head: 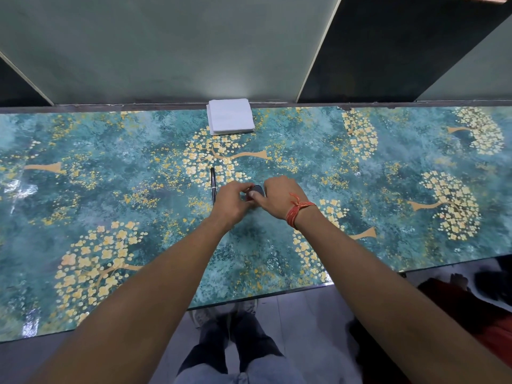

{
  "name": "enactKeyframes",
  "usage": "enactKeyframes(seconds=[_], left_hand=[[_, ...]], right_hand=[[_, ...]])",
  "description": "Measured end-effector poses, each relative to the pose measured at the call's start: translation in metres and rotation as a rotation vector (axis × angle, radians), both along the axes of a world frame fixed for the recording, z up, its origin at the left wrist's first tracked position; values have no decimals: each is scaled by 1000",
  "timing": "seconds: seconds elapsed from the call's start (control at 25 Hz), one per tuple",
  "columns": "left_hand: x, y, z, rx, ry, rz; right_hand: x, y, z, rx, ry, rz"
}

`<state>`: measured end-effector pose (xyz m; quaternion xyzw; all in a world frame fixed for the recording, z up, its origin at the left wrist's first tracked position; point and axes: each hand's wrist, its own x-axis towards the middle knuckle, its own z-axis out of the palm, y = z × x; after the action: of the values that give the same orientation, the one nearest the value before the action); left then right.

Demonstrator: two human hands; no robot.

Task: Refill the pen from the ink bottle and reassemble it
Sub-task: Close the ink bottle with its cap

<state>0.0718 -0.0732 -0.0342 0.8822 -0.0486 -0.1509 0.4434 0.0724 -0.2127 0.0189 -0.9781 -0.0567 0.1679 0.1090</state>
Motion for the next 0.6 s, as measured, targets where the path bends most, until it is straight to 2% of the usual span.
enactKeyframes(seconds=[0.16,0.28,0.44,0.6], left_hand=[[-1,0,2,0,13,-3],[-1,-1,1,12,3,3],[0,-2,-2,28,21,20],[-3,-1,1,-39,14,8]], right_hand=[[2,4,-2,19,39,35],[3,6,-2,-17,38,-38],[-1,10,-2,126,18,-55],[1,16,2,39,-51,-140]])
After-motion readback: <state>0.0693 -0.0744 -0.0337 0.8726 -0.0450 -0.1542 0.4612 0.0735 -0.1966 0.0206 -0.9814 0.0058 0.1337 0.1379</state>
